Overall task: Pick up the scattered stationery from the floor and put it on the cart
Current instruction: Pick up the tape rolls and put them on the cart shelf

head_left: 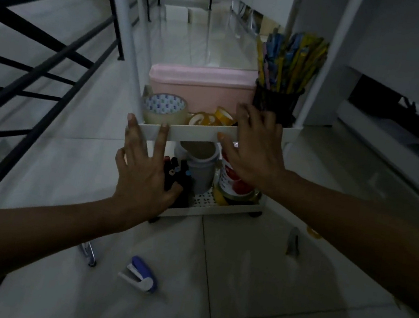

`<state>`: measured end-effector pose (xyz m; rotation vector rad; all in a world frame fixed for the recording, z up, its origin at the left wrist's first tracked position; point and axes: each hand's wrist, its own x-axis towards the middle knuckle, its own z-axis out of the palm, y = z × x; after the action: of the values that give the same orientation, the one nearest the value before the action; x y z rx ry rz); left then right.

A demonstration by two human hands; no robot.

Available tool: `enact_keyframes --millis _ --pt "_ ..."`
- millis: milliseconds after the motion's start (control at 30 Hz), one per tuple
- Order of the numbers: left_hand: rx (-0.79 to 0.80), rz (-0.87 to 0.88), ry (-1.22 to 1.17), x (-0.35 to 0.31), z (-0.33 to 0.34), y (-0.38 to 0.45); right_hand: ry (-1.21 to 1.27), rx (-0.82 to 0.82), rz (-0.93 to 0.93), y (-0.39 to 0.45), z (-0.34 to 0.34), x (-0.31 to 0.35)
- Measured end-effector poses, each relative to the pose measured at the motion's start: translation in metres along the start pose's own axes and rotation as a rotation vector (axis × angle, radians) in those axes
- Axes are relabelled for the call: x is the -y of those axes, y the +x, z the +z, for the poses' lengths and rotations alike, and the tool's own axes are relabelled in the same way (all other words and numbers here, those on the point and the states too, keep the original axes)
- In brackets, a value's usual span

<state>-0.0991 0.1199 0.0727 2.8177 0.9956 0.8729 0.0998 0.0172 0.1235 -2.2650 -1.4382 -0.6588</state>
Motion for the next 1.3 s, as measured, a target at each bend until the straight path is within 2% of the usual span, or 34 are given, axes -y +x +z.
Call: enact_keyframes --millis 133,267,333,467,567,767,867,1000,1300 --pt "0.005 0.01 -0.056 -0.014 -0.002 -0.007 -0.012 -0.059 -0.16 -0.027 -0.008 -0.019" --pt "-0.015 0.226 -0.059 -0.042 -0.005 -0.004 -0.02 -0.028 -0.3 -0.055 -0.005 -0.048" --pt "0.022 0.321 -0.031 -0.06 -0.005 0.003 -0.022 0.044 -0.293 -0.07 -0.001 -0.062" --pt "0.1 0.405 0.025 -0.093 0.005 0.021 -0.07 0.295 -0.281 -0.103 0.013 -0.091" --pt "0.119 0.453 0.06 -0.109 0.017 0.034 -0.111 0.494 -0.217 -0.131 0.026 -0.116" --pt "0.037 0.499 0.099 -0.141 0.038 0.045 -0.208 0.835 0.022 -0.185 0.048 -0.154" --pt "0.015 0.464 0.126 -0.152 0.05 0.046 -0.175 0.905 0.093 -0.201 0.055 -0.162" --pt "-0.026 0.447 0.192 -0.162 0.067 0.049 -0.076 1.049 0.299 -0.209 0.067 -0.175" --pt "-0.119 0.415 0.174 -0.177 0.094 0.06 -0.005 0.956 0.451 -0.202 0.087 -0.206"
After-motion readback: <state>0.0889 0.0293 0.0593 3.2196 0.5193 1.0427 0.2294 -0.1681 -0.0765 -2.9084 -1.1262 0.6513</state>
